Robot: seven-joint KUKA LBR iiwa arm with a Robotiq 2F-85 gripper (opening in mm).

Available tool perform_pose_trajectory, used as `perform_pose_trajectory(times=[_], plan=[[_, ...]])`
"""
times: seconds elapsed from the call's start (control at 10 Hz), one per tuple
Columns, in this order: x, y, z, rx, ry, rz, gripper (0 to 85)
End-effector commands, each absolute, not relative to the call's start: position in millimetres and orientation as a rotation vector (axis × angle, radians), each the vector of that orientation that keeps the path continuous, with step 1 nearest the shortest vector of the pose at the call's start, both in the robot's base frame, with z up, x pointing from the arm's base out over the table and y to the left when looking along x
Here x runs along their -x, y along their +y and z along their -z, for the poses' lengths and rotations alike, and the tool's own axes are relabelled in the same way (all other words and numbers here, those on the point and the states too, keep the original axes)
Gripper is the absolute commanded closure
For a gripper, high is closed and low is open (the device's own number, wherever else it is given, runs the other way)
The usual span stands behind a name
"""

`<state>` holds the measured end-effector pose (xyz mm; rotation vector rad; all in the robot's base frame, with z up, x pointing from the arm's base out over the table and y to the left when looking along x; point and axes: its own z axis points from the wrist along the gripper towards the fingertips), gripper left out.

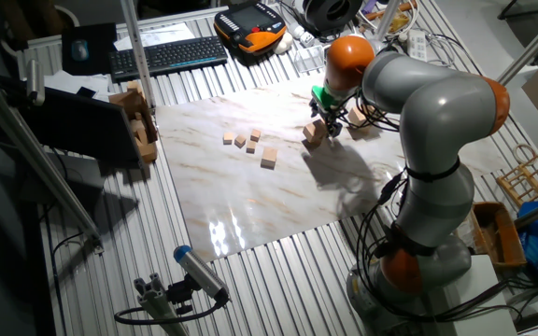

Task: Stack the blocks into a cross shape

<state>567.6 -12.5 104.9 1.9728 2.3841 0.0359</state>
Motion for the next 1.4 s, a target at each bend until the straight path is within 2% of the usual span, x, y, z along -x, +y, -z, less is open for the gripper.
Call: perform_pose_trajectory(times=[0.0, 0.4, 0.5, 0.9, 1.0, 1.1, 1.2, 1.3], plan=[[-567.1, -11.8, -107.7, -1.973, 2.391, -0.032, 0.0], [-568.2, 6.3, -130.2, -1.975, 2.423, -0.001, 0.0], [-568.7, 14.2, -137.3, -1.973, 2.436, 0.004, 17.0], [-571.0, 54.4, -150.3, -1.928, 2.496, -0.015, 17.0], [-568.4, 62.9, -147.6, -1.898, 2.508, -0.024, 34.0], [-564.5, 71.6, -143.3, -1.862, 2.524, -0.044, 34.0], [-560.8, 78.4, -140.2, -1.834, 2.534, -0.062, 51.0], [-557.6, 84.5, -137.8, -1.808, 2.547, -0.066, 51.0]])
